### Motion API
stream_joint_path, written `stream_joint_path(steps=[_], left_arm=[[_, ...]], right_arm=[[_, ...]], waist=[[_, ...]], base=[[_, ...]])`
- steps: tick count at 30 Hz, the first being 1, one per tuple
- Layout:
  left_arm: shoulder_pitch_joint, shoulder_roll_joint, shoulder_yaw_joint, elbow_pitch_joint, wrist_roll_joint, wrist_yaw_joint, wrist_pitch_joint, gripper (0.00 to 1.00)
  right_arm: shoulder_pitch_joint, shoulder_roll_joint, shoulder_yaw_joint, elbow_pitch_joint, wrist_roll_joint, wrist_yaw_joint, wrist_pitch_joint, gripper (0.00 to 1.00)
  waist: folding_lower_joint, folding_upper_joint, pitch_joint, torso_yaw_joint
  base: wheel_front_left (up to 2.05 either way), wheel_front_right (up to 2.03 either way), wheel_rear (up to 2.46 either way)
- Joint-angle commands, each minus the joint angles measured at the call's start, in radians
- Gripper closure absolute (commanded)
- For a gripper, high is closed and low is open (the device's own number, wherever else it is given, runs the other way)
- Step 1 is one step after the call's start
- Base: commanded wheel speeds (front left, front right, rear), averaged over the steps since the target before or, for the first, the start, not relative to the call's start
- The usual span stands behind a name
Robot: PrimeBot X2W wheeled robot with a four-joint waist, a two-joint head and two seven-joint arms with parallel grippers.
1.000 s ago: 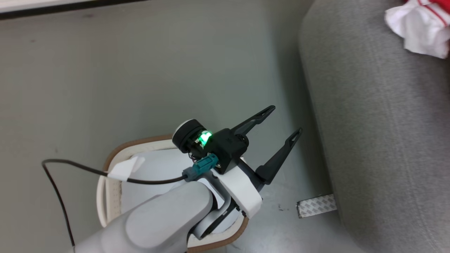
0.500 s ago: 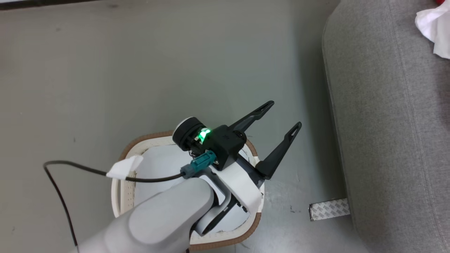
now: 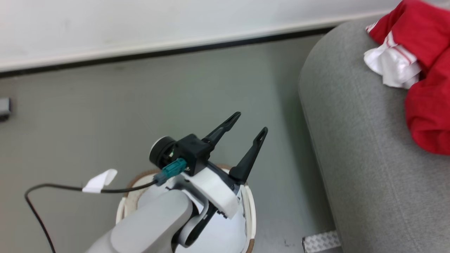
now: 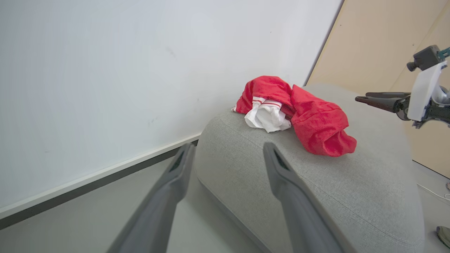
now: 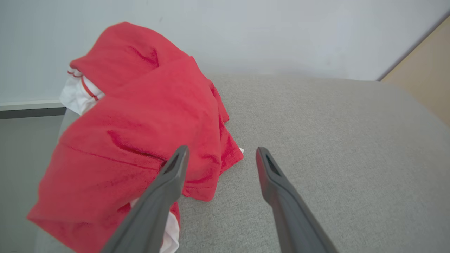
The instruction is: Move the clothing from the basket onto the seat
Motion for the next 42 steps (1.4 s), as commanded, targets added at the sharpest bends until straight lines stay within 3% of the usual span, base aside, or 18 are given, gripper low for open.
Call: stream_joint_path(steps=[1,7,15,27,32,42], left_arm=[[0.033,0.011,0.013,-0.006,-0.008,0.005,-0.001,0.0],[0.104,0.037,0.07,-0.034,-0.022,0.035,-0.002,0.0],[0.242,0.071,0.219,-0.081,-0.049,0.096,-0.002,0.0],[0.471,0.091,0.466,-0.124,-0.024,0.09,-0.002,0.0],[0.568,0.046,0.581,-0.12,0.023,0.076,-0.002,0.0],[0.717,-0.066,0.757,-0.097,0.171,-0.021,-0.002,0.0]], right_arm=[[0.023,-0.019,0.011,-0.016,0.009,-0.002,-0.016,0.0],[0.067,-0.059,0.032,-0.132,0.024,-0.002,-0.044,0.0],[0.191,0.007,-0.001,-0.362,0.048,-0.002,-0.072,0.0],[0.459,0.236,-0.095,-0.621,-0.086,-0.002,-0.101,0.0],[0.546,0.359,-0.142,-0.648,-0.158,-0.002,-0.161,0.0],[0.641,0.549,-0.193,-0.648,-0.353,-0.002,-0.221,0.0]], waist=[[0.0001,0.0,-0.09,-0.009],[0.0001,0.0,-0.198,0.025],[0.0001,0.0,-0.303,0.091],[0.0001,0.0,-0.338,0.166],[0.0001,0.0,-0.343,0.176],[0.0001,0.0,-0.35,0.163]], base=[[0.0,0.0,0.0],[0.0,0.0,0.0],[0.0,0.0,0.0],[0.0,0.0,0.0],[0.0,0.0,0.0],[0.0,0.0,0.0]])
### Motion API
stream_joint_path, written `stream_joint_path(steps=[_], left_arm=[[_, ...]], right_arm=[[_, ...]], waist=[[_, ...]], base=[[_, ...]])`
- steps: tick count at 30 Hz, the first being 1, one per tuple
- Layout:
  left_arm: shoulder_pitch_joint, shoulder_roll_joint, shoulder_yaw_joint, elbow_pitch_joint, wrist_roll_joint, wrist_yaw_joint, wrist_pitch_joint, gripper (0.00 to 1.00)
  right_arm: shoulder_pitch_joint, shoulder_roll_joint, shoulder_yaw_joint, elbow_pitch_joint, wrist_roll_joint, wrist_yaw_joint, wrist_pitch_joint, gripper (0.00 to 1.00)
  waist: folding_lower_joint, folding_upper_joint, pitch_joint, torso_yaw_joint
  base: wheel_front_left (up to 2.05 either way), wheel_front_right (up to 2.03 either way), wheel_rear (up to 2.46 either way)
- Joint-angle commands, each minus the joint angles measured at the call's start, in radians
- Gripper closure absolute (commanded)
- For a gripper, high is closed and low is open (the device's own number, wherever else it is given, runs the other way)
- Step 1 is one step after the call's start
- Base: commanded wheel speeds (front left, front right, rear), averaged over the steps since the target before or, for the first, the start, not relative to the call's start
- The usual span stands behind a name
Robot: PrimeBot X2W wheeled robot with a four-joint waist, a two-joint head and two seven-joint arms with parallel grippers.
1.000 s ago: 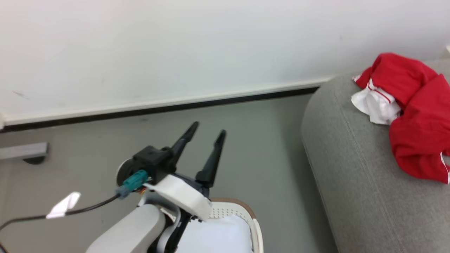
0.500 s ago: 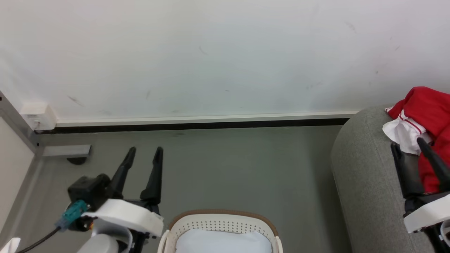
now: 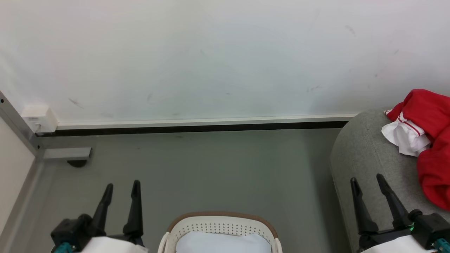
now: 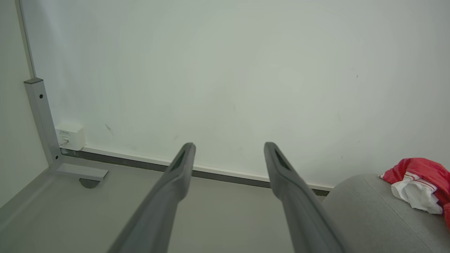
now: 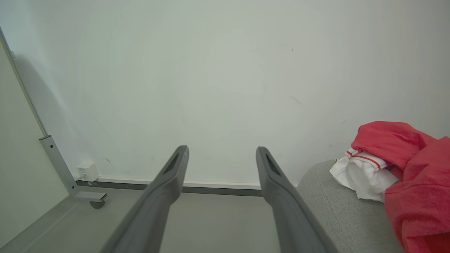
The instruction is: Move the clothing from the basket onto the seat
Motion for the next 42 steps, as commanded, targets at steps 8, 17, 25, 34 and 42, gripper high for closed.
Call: stream_joint_path(steps=[8,17,25,34,42], left_arm=[[0.081,-0.1,0.108,0.025,0.161,-0.1,0.0,0.0],[0.075,-0.155,0.169,0.046,0.234,-0.169,0.0,0.0],[0.067,-0.183,0.207,0.058,0.279,-0.208,0.0,0.0],[0.066,-0.204,0.232,0.07,0.309,-0.229,0.0,0.0],[0.072,-0.212,0.236,0.084,0.304,-0.237,0.0,1.0]], right_arm=[[0.029,0.061,-0.01,0.023,-0.077,-0.002,-0.008,0.0],[0.016,0.077,-0.037,0.023,-0.088,-0.002,-0.009,0.0],[0.013,0.08,-0.03,0.028,-0.086,-0.002,-0.009,0.0],[0.012,0.082,-0.032,0.027,-0.083,-0.002,-0.009,0.0],[0.023,0.089,-0.026,0.036,-0.082,0.0,-0.005,1.0]], waist=[[0.0001,0.0,-0.009,-0.005],[0.0001,0.0,-0.01,-0.002],[0.0001,0.0,-0.01,-0.004],[0.0001,0.0,-0.014,-0.006],[0.0001,0.0,-0.014,-0.01]], base=[[0.0,0.0,0.0],[0.0,0.0,0.0],[0.0,0.0,0.0],[0.0,0.0,0.0],[0.0,0.0,0.0]])
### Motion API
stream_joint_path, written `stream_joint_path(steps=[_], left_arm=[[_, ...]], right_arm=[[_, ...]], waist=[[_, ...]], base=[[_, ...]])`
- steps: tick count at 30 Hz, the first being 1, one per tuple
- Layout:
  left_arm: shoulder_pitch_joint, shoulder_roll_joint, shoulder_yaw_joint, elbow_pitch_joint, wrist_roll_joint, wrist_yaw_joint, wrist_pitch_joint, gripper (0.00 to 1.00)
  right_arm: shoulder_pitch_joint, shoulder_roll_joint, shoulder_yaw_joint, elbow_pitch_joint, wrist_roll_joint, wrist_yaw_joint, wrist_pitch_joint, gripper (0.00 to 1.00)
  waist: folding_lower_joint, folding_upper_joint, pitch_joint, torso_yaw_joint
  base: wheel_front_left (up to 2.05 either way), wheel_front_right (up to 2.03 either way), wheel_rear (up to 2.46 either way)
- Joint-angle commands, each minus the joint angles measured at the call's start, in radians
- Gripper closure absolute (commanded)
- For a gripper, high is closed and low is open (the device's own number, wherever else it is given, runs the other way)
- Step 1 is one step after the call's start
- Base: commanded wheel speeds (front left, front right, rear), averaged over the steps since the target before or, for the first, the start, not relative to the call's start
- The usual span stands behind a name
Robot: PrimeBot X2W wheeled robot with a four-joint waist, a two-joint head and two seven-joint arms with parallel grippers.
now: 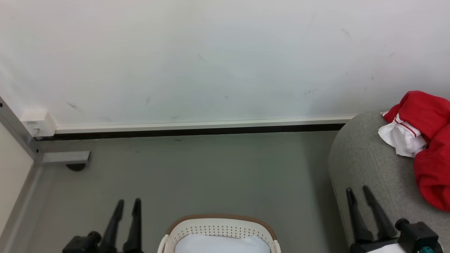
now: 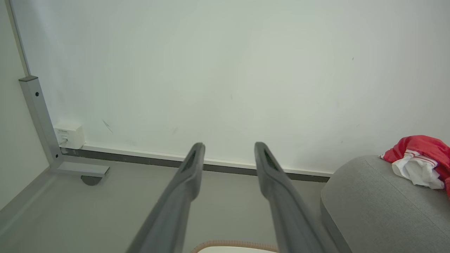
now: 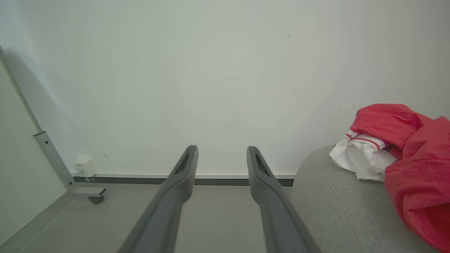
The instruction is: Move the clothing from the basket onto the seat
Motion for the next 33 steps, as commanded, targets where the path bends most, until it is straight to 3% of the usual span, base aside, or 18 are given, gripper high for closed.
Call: stream_joint_path(steps=[1,33], left_arm=[[0.003,-0.002,0.0,0.01,-0.002,0.0,0.001,1.0],[-0.041,-0.005,0.052,0.048,-0.524,-0.017,0.144,1.0]], right_arm=[[0.005,0.002,0.001,0.007,0.003,0.0,0.001,1.0],[-0.007,-0.001,-0.076,0.01,0.511,-0.001,0.134,1.0]], waist=[[0.0,0.0,0.0,0.0],[0.0,0.0,0.001,0.005]], base=[[0.0,0.0,0.0],[0.0,0.0,0.0]])
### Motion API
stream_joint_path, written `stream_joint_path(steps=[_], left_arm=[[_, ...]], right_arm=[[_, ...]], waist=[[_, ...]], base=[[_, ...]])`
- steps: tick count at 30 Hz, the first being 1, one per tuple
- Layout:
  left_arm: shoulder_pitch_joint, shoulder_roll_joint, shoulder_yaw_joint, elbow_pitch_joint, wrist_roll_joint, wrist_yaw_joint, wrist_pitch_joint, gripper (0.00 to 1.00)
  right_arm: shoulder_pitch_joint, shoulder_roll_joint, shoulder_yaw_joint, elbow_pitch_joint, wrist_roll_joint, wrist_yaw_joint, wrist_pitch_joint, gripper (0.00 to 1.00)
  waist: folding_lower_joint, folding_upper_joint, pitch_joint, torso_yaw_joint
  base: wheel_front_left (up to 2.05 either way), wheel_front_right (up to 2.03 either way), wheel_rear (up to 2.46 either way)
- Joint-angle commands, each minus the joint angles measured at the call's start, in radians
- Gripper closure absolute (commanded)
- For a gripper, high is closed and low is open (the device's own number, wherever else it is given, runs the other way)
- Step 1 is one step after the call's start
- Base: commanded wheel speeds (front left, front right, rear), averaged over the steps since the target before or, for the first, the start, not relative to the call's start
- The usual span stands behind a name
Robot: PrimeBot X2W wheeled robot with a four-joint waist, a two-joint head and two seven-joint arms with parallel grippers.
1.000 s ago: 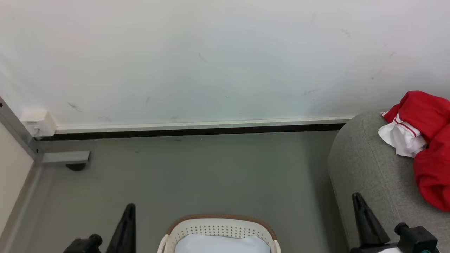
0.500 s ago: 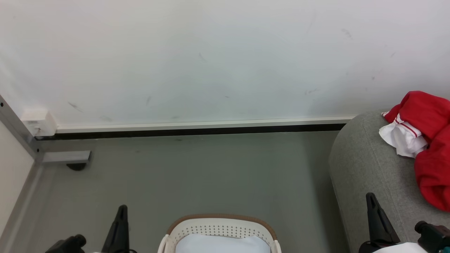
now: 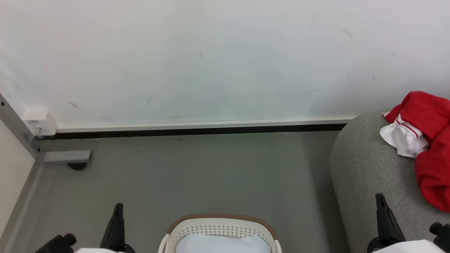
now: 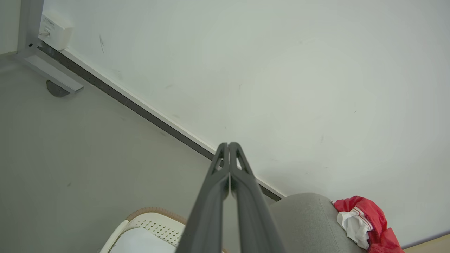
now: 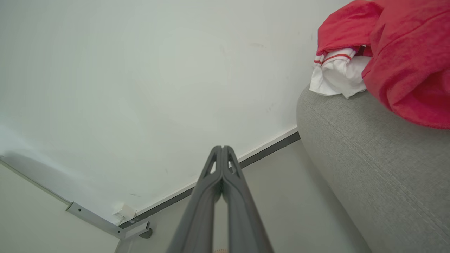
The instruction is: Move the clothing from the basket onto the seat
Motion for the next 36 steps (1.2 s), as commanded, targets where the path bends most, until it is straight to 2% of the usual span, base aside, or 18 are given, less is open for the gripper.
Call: stream_joint_path(steps=[1,36], left_arm=[[-0.025,0.005,0.008,-0.007,-0.048,-0.004,0.011,1.0],[-0.06,0.004,0.05,0.017,-0.441,-0.017,0.12,1.0]], right_arm=[[-0.028,-0.005,-0.012,-0.016,0.048,-0.001,0.009,1.0],[-0.041,-0.002,-0.079,-0.017,0.424,-0.001,0.115,1.0]], waist=[[0.0,-0.0001,0.0,0.0],[0.0,-0.0001,0.001,0.006]], base=[[0.0,0.0,0.0],[0.0,0.0,0.0]])
